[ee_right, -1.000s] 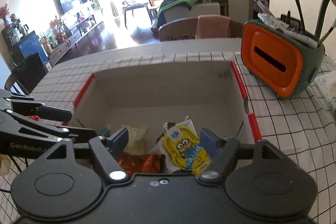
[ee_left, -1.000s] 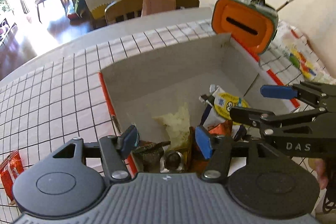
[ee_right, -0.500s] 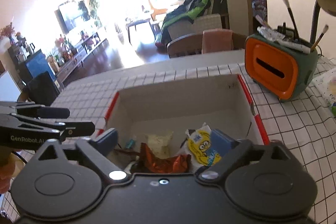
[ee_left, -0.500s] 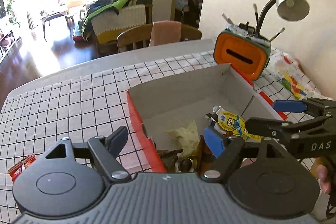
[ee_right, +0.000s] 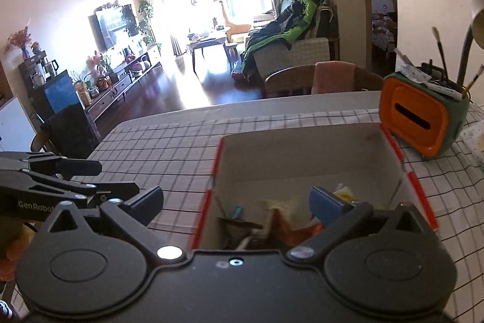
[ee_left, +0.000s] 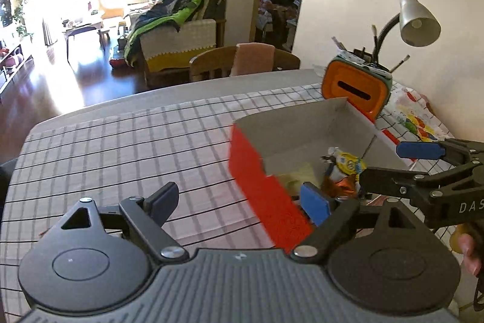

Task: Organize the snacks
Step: 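Move both tools back toward the red chips packet and dark wrapped bar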

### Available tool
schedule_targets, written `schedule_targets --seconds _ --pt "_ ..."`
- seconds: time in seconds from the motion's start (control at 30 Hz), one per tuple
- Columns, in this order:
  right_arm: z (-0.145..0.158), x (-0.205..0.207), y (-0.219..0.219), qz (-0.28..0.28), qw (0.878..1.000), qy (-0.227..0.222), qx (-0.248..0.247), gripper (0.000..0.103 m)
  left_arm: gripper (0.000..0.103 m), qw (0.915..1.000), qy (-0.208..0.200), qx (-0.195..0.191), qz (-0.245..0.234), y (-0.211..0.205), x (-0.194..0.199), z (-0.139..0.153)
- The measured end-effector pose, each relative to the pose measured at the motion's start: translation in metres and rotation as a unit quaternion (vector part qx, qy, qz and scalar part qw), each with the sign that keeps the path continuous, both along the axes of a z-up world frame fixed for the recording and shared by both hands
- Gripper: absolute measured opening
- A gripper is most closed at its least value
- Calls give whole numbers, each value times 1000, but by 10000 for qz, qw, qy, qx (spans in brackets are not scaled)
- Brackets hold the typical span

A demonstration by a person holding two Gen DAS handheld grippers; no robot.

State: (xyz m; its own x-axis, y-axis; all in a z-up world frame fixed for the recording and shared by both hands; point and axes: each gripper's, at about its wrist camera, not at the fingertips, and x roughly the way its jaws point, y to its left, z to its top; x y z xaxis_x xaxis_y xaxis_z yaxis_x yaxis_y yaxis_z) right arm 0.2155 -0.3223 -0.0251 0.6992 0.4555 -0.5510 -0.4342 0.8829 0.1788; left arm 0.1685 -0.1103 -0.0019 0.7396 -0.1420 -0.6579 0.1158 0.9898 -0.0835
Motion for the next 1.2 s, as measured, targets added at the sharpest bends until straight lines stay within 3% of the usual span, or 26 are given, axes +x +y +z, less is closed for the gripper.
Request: schedule_targets --seconds 0.4,0.77,1.2 --pt "-7 -19 85 333 9992 39 -204 103 92 9990 117 -101 429 101 -34 -12" --pt "-31 -19 162 845 9941 269 -620 103 92 9940 485 -139 975 177 -36 -43" --pt "-77 0 237 1711 9752 599 -1272 103 92 9715 1479 -569 1762 233 12 -90"
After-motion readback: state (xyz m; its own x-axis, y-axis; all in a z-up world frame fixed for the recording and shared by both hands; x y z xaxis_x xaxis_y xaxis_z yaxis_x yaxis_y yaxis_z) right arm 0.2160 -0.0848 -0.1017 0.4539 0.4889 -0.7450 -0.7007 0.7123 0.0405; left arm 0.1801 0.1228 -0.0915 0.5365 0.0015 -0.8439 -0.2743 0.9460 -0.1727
